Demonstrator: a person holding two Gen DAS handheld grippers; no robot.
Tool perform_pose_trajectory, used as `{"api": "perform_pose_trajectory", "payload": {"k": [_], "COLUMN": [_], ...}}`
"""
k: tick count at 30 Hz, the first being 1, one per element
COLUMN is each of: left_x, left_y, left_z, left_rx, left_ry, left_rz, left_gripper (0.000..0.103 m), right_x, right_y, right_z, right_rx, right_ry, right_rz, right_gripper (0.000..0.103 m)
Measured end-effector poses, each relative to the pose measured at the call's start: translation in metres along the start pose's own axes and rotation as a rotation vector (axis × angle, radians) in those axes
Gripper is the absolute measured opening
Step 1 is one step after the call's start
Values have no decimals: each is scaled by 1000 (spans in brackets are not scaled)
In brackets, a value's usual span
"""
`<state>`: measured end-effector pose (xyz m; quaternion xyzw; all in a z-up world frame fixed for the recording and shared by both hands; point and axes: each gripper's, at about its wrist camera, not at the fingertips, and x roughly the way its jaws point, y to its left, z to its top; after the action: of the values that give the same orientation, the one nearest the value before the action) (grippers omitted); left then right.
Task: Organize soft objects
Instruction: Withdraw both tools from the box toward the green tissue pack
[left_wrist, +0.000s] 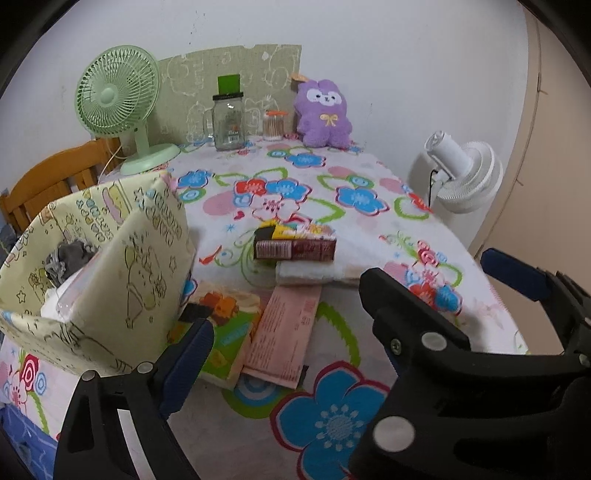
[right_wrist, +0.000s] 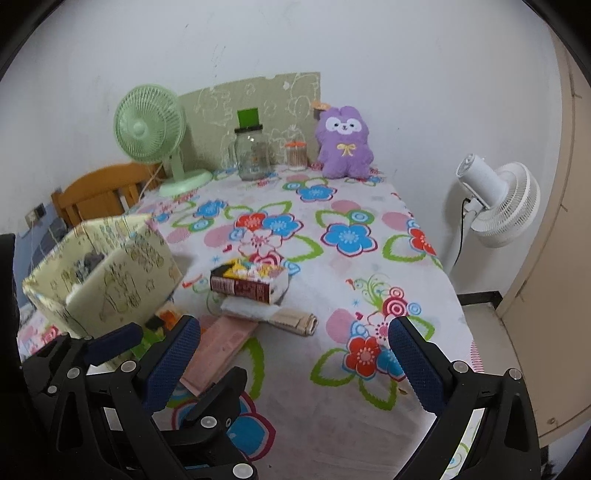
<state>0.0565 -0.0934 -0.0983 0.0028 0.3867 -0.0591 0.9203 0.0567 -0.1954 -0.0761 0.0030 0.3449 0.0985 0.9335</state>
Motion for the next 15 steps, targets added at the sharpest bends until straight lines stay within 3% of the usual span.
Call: {"api": "perform_pose_trajectory", "payload": {"k": [15], "left_x": [10], "left_y": [11], "left_z": [-21], "left_rx": [-4], "left_ry": [52], "left_rz": [58], "left_gripper": [94], "right_x": [27], "right_y": [14], "right_z": [-16], "right_rx": [-43], "right_ry": [90], "right_rz": [37], "right_gripper": [103]}}
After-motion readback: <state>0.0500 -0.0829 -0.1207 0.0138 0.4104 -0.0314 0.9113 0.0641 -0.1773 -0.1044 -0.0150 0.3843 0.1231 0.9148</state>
